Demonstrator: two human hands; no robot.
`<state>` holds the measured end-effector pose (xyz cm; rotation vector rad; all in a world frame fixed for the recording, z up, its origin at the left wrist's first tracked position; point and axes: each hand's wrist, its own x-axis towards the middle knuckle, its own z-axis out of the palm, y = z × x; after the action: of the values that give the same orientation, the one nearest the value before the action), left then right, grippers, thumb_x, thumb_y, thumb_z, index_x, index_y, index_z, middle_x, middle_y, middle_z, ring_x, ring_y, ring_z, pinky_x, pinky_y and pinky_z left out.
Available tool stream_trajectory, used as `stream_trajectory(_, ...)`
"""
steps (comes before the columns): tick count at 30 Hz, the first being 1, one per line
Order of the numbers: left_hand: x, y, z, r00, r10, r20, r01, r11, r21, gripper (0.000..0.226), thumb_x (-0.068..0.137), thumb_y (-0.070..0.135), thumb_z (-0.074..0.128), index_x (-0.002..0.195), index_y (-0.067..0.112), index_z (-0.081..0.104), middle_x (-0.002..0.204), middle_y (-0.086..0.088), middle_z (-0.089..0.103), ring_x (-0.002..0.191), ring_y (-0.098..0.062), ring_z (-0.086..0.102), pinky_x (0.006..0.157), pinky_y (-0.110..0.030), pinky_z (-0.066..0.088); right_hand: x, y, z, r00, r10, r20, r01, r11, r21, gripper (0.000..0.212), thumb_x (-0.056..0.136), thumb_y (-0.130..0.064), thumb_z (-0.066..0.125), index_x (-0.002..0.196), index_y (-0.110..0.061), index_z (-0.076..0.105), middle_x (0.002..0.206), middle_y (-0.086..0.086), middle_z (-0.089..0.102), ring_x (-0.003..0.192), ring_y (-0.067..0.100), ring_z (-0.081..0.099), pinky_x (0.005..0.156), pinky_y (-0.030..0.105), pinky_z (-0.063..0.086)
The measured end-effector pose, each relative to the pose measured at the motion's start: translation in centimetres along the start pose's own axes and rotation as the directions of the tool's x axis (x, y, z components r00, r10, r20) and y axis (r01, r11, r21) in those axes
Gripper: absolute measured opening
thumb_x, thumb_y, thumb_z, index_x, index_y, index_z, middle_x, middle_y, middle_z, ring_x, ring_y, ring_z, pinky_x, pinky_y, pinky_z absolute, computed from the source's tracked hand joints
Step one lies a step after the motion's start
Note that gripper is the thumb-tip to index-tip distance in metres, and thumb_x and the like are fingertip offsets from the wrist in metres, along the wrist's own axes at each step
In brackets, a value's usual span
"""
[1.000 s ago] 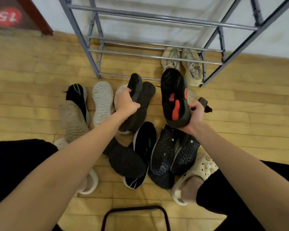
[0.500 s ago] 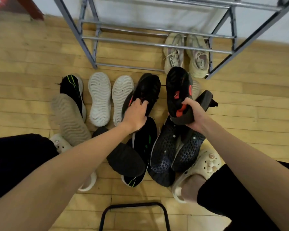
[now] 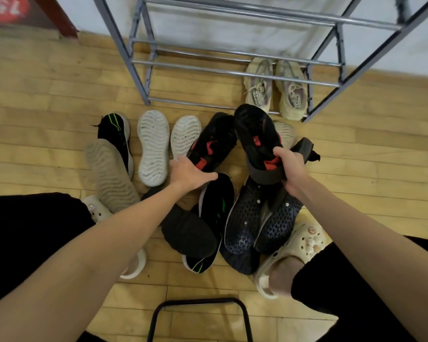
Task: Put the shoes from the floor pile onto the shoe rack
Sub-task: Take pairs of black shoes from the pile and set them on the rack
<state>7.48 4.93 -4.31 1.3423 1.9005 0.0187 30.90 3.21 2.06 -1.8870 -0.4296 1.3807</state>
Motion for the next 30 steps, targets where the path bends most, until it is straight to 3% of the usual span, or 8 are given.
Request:
stream_trajectory(4, 1.4, -0.3, -2.9, 0.995, -0.011, -0.096, -0.006, 0.985, -0.175, 0.120, 0.058, 0.058, 0.079, 0.143, 0.000, 0.019, 0.145, -0.020, 0.026, 0.130, -0.034, 0.037, 0.098, -0.037, 0.040, 0.1, -1.0, 1.7, 0.999, -0.036, 0.027, 0.034, 0.998, 0.060, 0.012, 0.086, -0.009, 0.054, 0.076, -0.011, 0.061, 0.075, 0.006, 0.063, 0.075, 0.020, 0.061, 0.070, 0.031, 0.048)
stream_trajectory(8, 4.2, -1.3, -5.9, 0.973, -0.121, -0.198, 0.064, 0.961, -0.270, 0.114, 0.058, 0.058, 0.080, 0.141, 0.005, 0.022, 0.144, -0.018, 0.027, 0.129, -0.034, 0.039, 0.098, -0.038, 0.040, 2.1, -2.2, 4.3, 0.993, 0.061, 0.104, -0.078, 0.982, 0.171, 0.032, 0.091, -0.004, 0.043, 0.120, -0.002, 0.058, 0.115, 0.017, 0.063, 0.107, 0.030, 0.060, 0.097, 0.041, 0.048)
stream_trajectory(13, 9.8, -1.6, -8.6, 0.973, -0.118, -0.199, 0.070, 0.970, -0.234, 0.114, 0.060, 0.062, 0.077, 0.141, 0.003, 0.024, 0.143, -0.017, 0.028, 0.131, -0.034, 0.034, 0.094, -0.037, 0.039, 6.3, -4.2, 8.4, 0.990, 0.073, 0.121, -0.090, 0.986, 0.142, 0.038, 0.094, -0.004, 0.039, 0.129, 0.002, 0.052, 0.113, 0.020, 0.062, 0.099, 0.029, 0.061, 0.092, 0.039, 0.049)
stream_trajectory(18, 14.1, -0.2, -8.4, 0.949, -0.065, -0.307, -0.014, 0.969, -0.248, 0.073, 0.067, 0.050, 0.079, 0.115, 0.001, 0.052, 0.093, -0.001, 0.047, 0.110, -0.027, 0.052, 0.072, -0.026, 0.043, 11.2, -5.8, 12.4, 0.995, 0.035, 0.092, -0.048, 0.988, 0.148, 0.031, 0.093, 0.001, 0.040, 0.118, 0.004, 0.057, 0.104, 0.019, 0.062, 0.091, 0.030, 0.063, 0.084, 0.041, 0.053)
stream_trajectory(19, 15.0, 0.2, -8.5, 0.956, -0.046, -0.290, -0.035, 0.963, -0.269, 0.068, 0.068, 0.047, 0.079, 0.112, 0.002, 0.053, 0.098, -0.003, 0.052, 0.110, -0.027, 0.053, 0.073, -0.026, 0.046, 12.1, -6.3, 13.2, 0.994, 0.014, 0.104, -0.031, 0.986, 0.165, 0.027, 0.093, 0.001, 0.039, 0.111, 0.001, 0.060, 0.100, 0.017, 0.063, 0.085, 0.028, 0.064, 0.075, 0.038, 0.056)
stream_trajectory(22, 17.6, 1.6, -9.1, 0.960, -0.022, -0.279, -0.071, 0.945, -0.318, 0.094, 0.068, 0.047, 0.080, 0.135, -0.002, 0.036, 0.133, -0.017, 0.046, 0.127, -0.031, 0.044, 0.100, -0.036, 0.044, 14.5, -7.7, 15.6, 0.993, -0.020, 0.120, -0.006, 0.977, 0.214, 0.021, 0.095, -0.001, 0.040, 0.093, -0.007, 0.060, 0.091, 0.013, 0.064, 0.083, 0.025, 0.065, 0.056, 0.029, 0.055)
stream_trajectory(28, 21.0, 4.3, -9.6, 0.944, -0.112, -0.312, 0.028, 0.965, -0.261, 0.114, 0.070, 0.055, 0.075, 0.145, -0.004, 0.013, 0.148, -0.023, 0.020, 0.134, -0.036, 0.029, 0.104, -0.036, 0.034, 17.9, -7.8, 19.3, 0.995, -0.024, 0.097, 0.002, 0.975, 0.223, 0.018, 0.096, -0.002, 0.042, 0.086, -0.008, 0.055, 0.084, 0.010, 0.060, 0.078, 0.023, 0.062, 0.073, 0.032, 0.053)
stream_trajectory(30, 22.0, 4.2, -9.8, 0.962, -0.129, -0.242, 0.071, 0.969, -0.235, 0.116, 0.072, 0.056, 0.073, 0.147, -0.004, 0.006, 0.151, -0.024, 0.014, 0.138, -0.038, 0.024, 0.106, -0.037, 0.031, 18.6, -7.3, 19.7, 0.995, -0.030, 0.097, 0.011, 0.981, 0.194, 0.017, 0.096, -0.004, 0.046, 0.082, -0.010, 0.055, 0.086, 0.009, 0.061, 0.092, 0.027, 0.062, 0.088, 0.039, 0.051)
